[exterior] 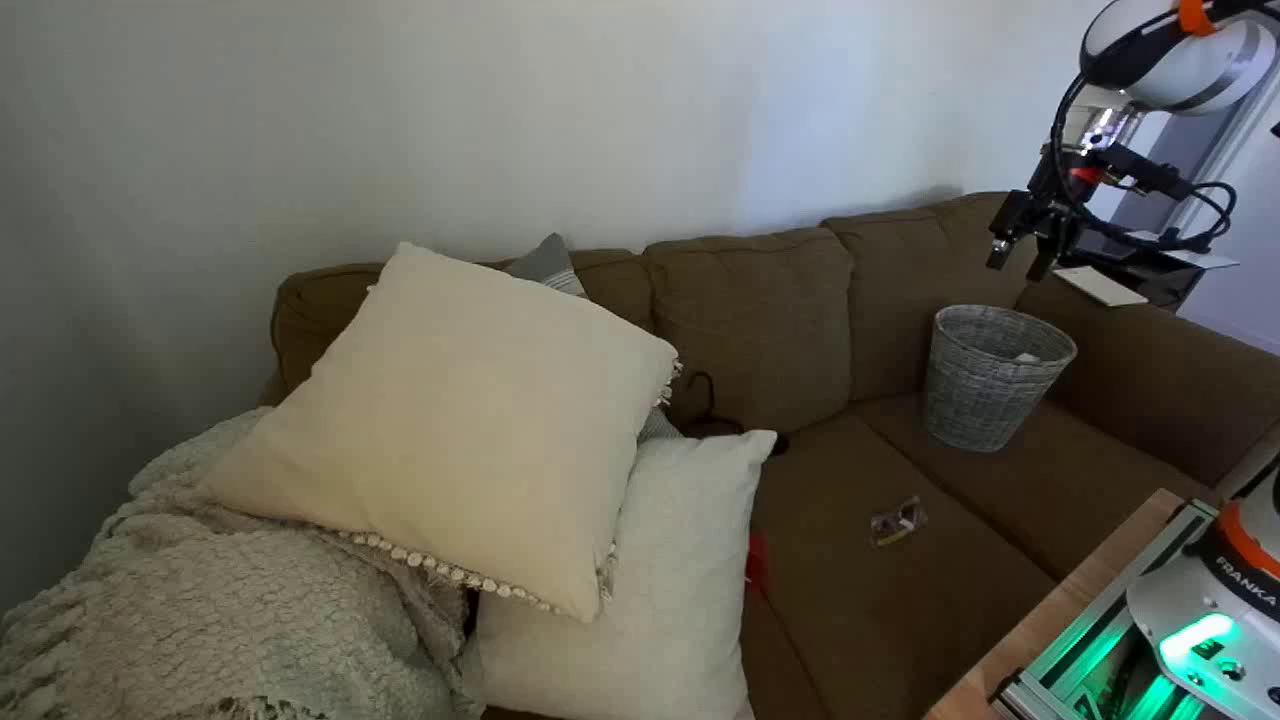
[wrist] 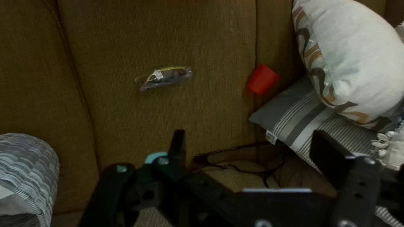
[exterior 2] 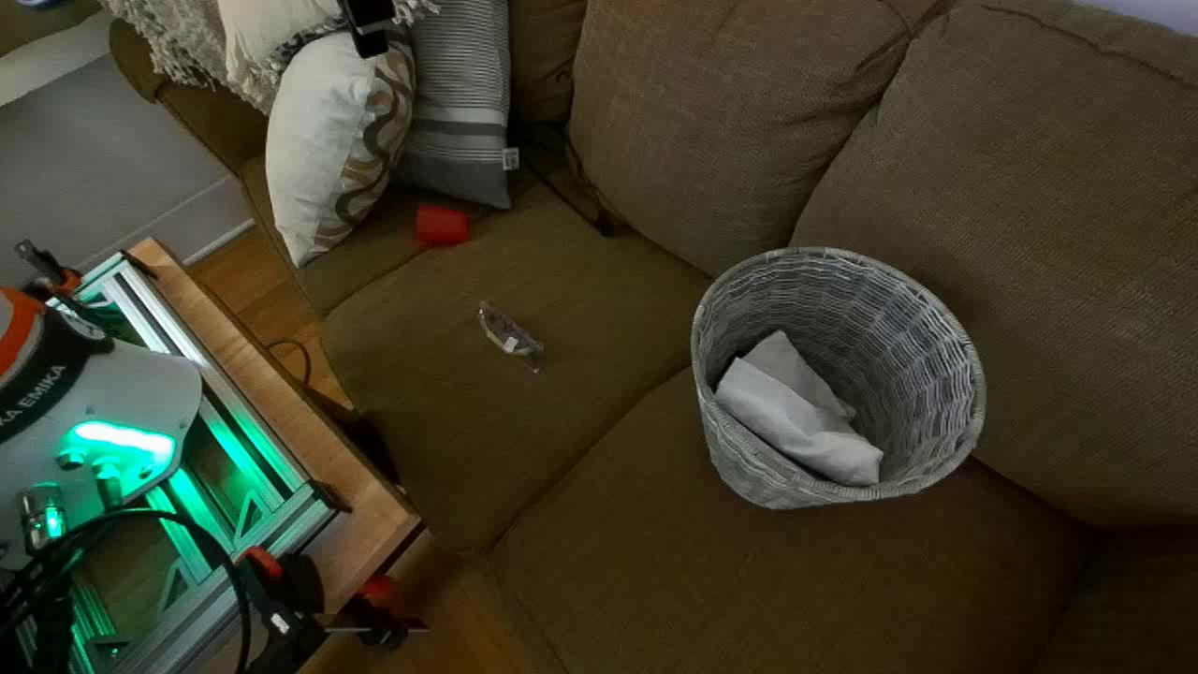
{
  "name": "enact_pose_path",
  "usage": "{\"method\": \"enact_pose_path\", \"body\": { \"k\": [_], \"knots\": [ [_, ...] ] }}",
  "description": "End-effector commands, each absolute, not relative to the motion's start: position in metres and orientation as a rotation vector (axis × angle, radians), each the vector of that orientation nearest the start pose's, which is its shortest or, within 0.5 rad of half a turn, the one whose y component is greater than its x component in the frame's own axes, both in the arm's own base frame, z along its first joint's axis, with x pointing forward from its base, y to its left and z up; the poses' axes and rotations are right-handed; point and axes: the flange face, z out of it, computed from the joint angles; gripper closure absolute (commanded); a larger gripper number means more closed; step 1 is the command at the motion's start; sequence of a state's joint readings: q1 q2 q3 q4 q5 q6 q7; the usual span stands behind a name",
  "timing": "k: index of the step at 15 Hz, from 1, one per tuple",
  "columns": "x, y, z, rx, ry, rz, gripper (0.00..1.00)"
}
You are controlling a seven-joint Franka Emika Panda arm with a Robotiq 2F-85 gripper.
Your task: Put the chocolate bar inside the basket
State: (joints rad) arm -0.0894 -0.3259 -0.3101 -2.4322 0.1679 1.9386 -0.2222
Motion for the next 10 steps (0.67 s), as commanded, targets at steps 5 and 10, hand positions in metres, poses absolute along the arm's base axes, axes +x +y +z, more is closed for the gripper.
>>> {"method": "enact_pose_path", "body": {
  "k": [5, 10],
  "knots": [
    [0.391, -0.154, 0.409, -2.827, 0.325, 0.148, 0.0],
    [0.427, -0.194, 0.352, -2.691, 0.655, 0.064, 0.0]
  ]
}}
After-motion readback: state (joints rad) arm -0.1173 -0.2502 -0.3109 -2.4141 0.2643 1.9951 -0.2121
